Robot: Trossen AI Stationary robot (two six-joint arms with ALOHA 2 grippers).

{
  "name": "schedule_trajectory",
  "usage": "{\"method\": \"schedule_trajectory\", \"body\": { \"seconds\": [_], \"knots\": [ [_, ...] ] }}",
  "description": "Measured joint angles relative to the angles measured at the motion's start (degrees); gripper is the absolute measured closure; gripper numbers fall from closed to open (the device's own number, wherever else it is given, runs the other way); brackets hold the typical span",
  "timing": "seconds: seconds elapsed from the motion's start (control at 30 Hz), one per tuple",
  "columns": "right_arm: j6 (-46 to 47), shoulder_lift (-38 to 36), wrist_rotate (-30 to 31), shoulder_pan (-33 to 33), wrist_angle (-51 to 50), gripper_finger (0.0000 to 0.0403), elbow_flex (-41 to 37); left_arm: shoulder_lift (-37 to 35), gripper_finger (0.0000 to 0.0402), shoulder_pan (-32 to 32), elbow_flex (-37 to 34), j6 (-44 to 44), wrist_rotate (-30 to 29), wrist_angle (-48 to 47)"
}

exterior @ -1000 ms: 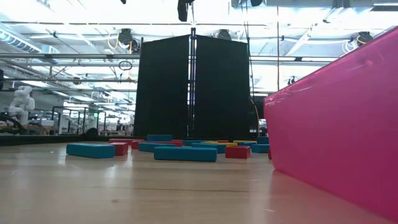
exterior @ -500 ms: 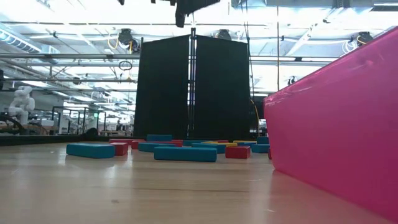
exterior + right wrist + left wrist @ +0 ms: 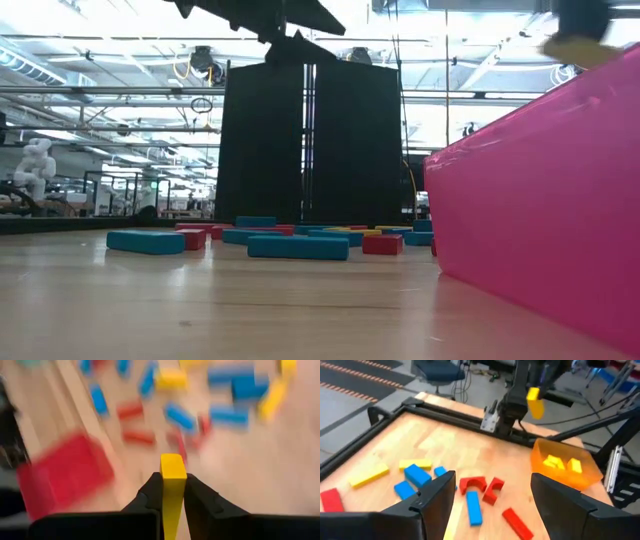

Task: Sort blocks
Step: Put the yellow block into the orange bin

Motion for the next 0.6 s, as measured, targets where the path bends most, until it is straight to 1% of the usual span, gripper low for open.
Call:
{"method": "schedule_trajectory", "body": {
  "seconds": [0.1, 0.17, 0.23, 0.37, 0.47, 0.6],
  "knots": [
    [8.1, 0.0, -1.2, 7.8, -0.5, 0.0371, 0.0, 0.0, 0.0143, 0.5, 0.0, 0.0, 0.0, -0.3],
    [12.2, 1.2, -1.9, 12.6, 1.5, 0.0371, 0.0, 0.0, 0.0144, 0.7, 0.0, 0.0, 0.0, 0.1],
    [16.3, 3.0, -2.1, 17.1, 1.3, 0.0371, -0.1, 0.0, 0.0144, 1.0, 0.0, 0.0, 0.0, 0.1],
    [23.3, 5.7, -2.7, 24.7, 2.4, 0.0371, -3.8, 0.0, 0.0144, 1.3, 0.0, 0.1, 0.0, 0.0],
    [29.2, 7.3, -5.2, 29.8, 8.8, 0.0371, -8.9, 0.0, 0.0144, 1.7, 0.0, 0.0, 0.0, -0.1],
    [35.7, 8.6, -5.5, 34.6, 18.1, 0.0371, -15.2, 0.0, 0.0144, 2.1, 0.0, 0.0, 0.0, -0.1]
  ]
}}
